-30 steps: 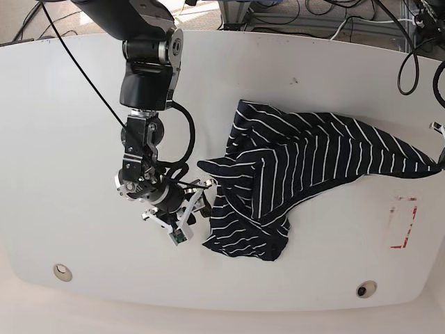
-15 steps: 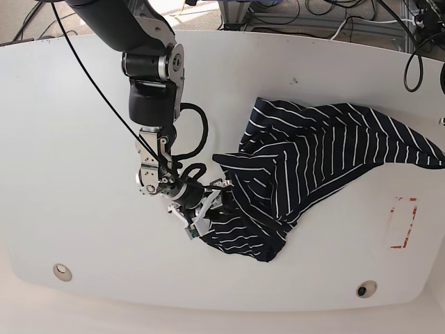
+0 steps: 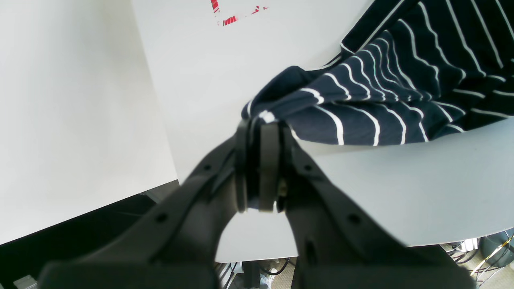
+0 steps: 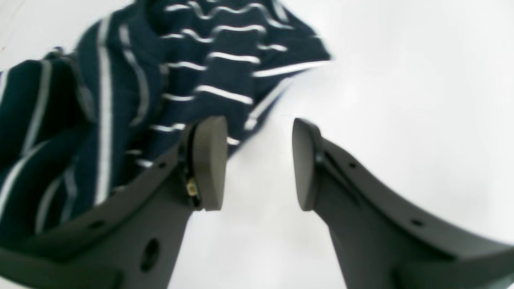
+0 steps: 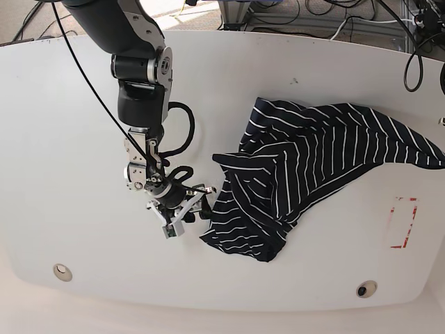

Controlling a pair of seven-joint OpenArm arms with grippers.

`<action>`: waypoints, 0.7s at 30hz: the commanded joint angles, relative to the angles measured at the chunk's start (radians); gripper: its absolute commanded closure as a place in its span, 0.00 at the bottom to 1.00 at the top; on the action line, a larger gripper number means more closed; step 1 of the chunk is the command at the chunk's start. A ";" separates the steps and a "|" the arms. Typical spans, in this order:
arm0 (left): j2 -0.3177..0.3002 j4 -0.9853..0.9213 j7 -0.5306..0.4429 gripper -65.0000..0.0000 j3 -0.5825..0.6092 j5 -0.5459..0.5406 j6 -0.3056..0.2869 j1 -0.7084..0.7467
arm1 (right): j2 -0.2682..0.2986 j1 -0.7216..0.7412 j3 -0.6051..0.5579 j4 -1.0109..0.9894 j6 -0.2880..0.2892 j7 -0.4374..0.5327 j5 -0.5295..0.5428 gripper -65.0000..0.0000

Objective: Layout the t-shirt on the table in an organized manner, then fold the t-shirt properly
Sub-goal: 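Lower the right gripper and grasp the shirt edge near it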

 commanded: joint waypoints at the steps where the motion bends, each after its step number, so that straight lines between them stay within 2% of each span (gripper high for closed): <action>1: -0.025 0.013 -0.015 1.00 -0.006 -0.005 -0.001 -0.014 | -0.007 0.028 -0.002 0.017 0.009 0.020 0.019 0.52; 5: -0.024 0.013 -0.015 1.00 -0.004 -0.005 -0.001 -0.014 | -0.007 0.027 -0.002 0.017 0.009 0.020 0.019 0.34; 9: -0.022 0.013 -0.015 1.00 -0.004 -0.005 -0.001 -0.014 | -0.015 0.025 0.000 0.017 0.009 0.020 0.019 0.23; 14: -0.022 0.013 -0.015 1.00 -0.001 -0.005 -0.001 -0.014 | -0.017 0.025 0.000 0.016 0.009 0.020 0.048 0.22; 21: -0.022 0.013 -0.015 1.00 0.030 -0.005 -0.001 -0.015 | -0.009 0.031 -0.002 -0.072 0.009 0.023 0.164 0.22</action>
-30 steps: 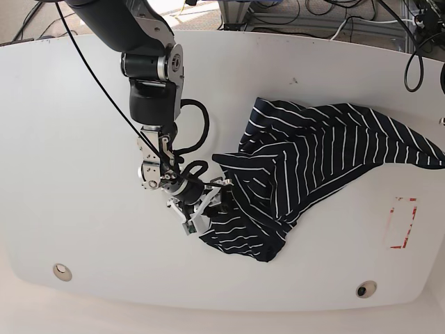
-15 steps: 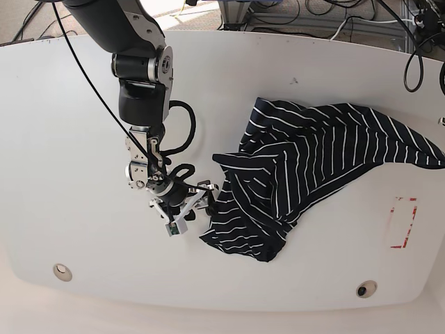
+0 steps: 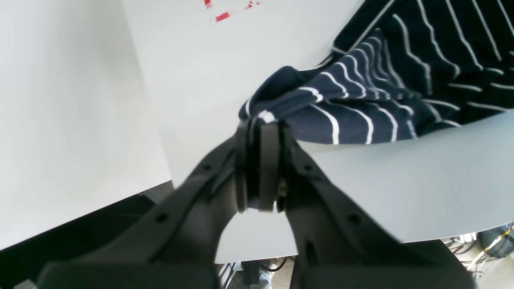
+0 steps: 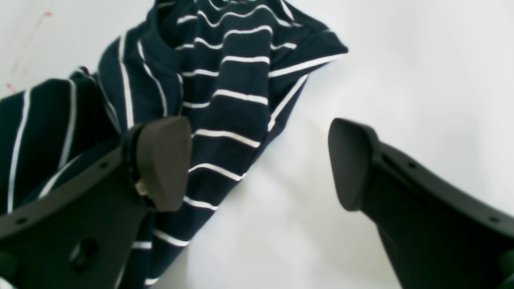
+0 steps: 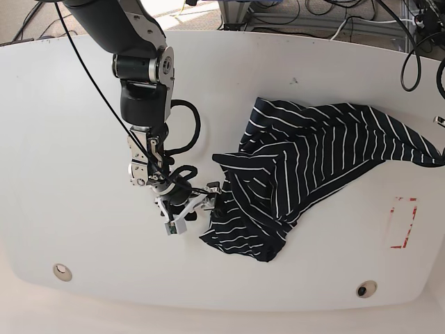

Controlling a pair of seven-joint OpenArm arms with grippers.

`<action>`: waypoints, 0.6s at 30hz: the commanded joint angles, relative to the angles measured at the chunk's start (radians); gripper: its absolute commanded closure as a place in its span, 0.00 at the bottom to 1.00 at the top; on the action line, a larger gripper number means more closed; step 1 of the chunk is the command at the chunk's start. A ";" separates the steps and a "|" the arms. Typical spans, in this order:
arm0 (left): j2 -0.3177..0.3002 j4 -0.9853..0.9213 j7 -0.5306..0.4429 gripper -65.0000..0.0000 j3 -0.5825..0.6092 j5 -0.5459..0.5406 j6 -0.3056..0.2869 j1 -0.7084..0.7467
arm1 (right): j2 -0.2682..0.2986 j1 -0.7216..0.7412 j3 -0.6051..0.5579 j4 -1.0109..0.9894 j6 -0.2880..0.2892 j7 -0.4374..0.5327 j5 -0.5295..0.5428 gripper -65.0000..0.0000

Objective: Layout the t-shirt on the table in an organized manner, then fold the t-shirt properly
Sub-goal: 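Lower the right gripper and grasp the shirt edge near it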

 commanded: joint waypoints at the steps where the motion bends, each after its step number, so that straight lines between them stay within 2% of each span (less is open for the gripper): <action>1: -0.027 0.013 -0.015 1.00 -0.012 -0.006 -0.001 -0.015 | 0.001 0.031 -0.003 -0.023 0.006 0.023 0.044 0.22; 13: -0.027 0.013 -0.015 1.00 -0.012 -0.006 -0.001 -0.013 | -0.011 0.031 -0.007 -0.045 0.007 0.026 0.075 0.22; 18: -0.027 0.013 -0.015 1.00 -0.012 -0.006 -0.001 -0.013 | -0.037 0.031 -0.007 -0.043 0.007 0.025 0.075 0.22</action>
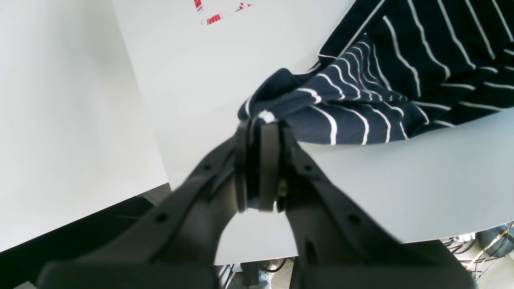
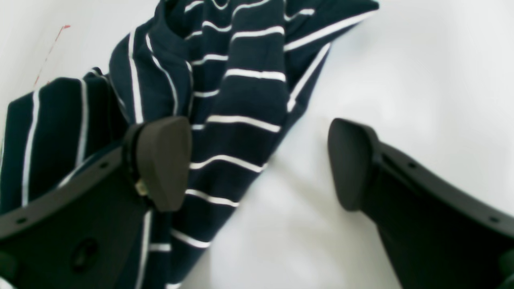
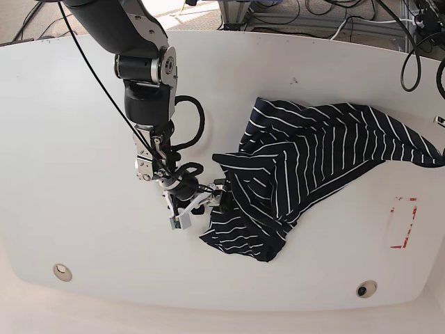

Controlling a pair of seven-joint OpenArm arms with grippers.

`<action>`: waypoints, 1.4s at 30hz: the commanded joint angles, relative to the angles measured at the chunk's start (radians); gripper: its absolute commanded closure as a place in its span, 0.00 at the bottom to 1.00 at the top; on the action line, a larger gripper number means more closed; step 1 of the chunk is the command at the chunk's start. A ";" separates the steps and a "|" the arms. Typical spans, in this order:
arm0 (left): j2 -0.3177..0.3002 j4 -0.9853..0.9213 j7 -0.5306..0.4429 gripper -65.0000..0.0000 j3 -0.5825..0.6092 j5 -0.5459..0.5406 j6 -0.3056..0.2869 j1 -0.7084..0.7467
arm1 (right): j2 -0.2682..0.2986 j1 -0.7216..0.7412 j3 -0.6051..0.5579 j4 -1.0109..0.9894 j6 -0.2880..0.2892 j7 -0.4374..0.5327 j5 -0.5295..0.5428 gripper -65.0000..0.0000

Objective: Layout the t-shirt on the table in an organized manner, then fold the t-shirt properly
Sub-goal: 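Lower the right gripper and grasp the shirt edge near it, then pull the shirt edge toward the robot's front with the right gripper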

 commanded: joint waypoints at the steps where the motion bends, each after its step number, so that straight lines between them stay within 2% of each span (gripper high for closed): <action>1: -0.027 0.013 -0.015 1.00 -0.010 -0.006 -0.001 -0.013 | -0.016 0.030 -0.004 0.013 0.014 0.011 0.012 0.22; 12: -0.027 0.013 -0.015 1.00 -0.010 -0.006 -0.001 -0.013 | -0.039 0.032 -0.004 0.013 0.015 0.011 0.012 0.24; 14: -0.027 0.013 -0.015 1.00 -0.012 -0.006 -0.001 -0.013 | -0.039 0.032 -0.004 0.013 0.015 0.011 0.012 0.30; 22: -0.027 0.013 -0.015 1.00 -0.012 -0.006 -0.001 -0.013 | -0.038 0.033 -0.005 0.015 0.015 0.014 0.012 0.72; 26: -0.027 0.013 -0.015 1.00 -0.012 -0.006 -0.001 -0.013 | -0.036 0.052 -0.005 0.015 0.020 0.011 0.009 0.97; 27: -0.027 0.013 -0.015 1.00 -0.010 -0.006 -0.001 -0.013 | -0.036 0.053 -0.005 0.016 0.021 0.009 0.009 1.00; 33: -0.026 0.013 -0.015 1.00 -0.006 -0.006 -0.001 -0.013 | -0.021 0.049 -0.005 0.113 0.021 -0.019 0.009 1.00; 37: -0.026 0.013 -0.017 1.00 0.033 -0.006 -0.001 -0.021 | -0.013 0.038 -0.005 0.225 0.021 -0.129 0.010 1.00; 42: -0.026 0.013 -0.018 1.00 0.068 -0.006 -0.001 -0.050 | -0.012 -0.002 -0.001 0.402 0.018 -0.221 0.009 1.00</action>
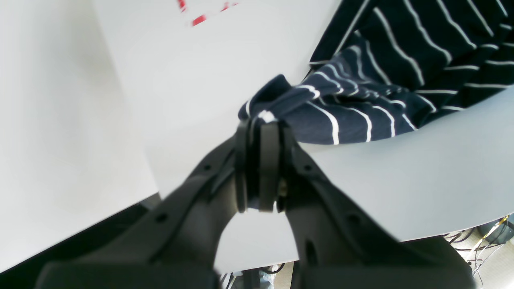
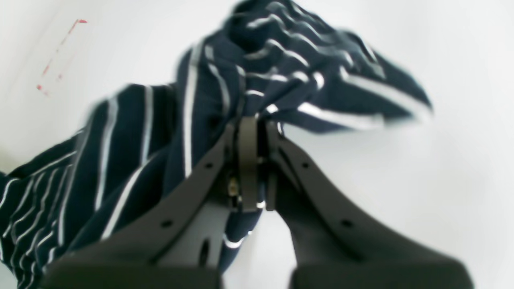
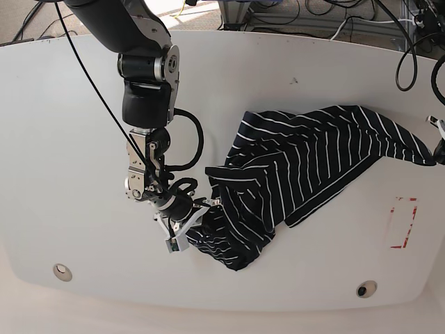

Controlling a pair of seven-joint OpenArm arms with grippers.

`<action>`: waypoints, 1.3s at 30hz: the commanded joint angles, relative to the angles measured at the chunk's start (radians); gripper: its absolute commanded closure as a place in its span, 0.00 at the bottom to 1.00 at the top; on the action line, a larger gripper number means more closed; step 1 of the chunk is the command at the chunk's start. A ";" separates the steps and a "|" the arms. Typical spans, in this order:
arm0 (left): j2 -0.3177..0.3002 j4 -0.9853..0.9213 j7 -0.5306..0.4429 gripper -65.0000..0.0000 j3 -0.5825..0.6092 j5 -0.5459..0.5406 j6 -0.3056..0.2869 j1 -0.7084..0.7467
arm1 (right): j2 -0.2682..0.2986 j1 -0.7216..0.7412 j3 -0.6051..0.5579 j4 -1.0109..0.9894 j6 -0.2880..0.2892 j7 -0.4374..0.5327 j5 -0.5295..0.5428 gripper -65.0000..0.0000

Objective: Layout the t-shirt on the table in an organized manner, then fold the t-shirt properly
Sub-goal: 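Pull the shirt edge toward the robot's front with the right gripper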

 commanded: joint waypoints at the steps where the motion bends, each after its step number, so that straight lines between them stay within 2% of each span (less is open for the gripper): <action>1: -0.029 0.013 -0.015 1.00 0.010 0.000 -0.001 -0.041 | -0.001 0.004 -0.002 0.116 0.007 -0.017 0.019 1.00; 8: -0.024 0.013 -0.015 1.00 0.083 0.000 -0.001 -0.124 | 0.044 -0.045 0.000 0.394 0.004 -0.184 0.022 1.00; 11: 0.002 0.013 -0.015 1.00 0.114 0.001 -0.001 -0.188 | 0.073 -0.056 0.001 0.509 0.004 -0.250 0.022 1.00; 19: 0.007 0.013 -0.015 1.00 0.192 0.018 -0.001 -0.297 | 0.133 -0.114 0.001 0.703 0.004 -0.397 0.022 1.00; 28: 0.008 0.010 -0.017 1.00 0.195 0.159 -0.001 -0.320 | 0.131 -0.270 0.003 0.776 0.004 -0.402 0.022 1.00; 35: 0.008 0.009 -0.081 1.00 0.197 0.171 -0.001 -0.317 | 0.091 -0.392 0.003 0.842 0.003 -0.402 0.019 1.00; 39: 0.007 0.009 -0.124 1.00 0.189 0.195 -0.001 -0.320 | 0.088 -0.433 0.003 0.894 0.003 -0.402 0.018 1.00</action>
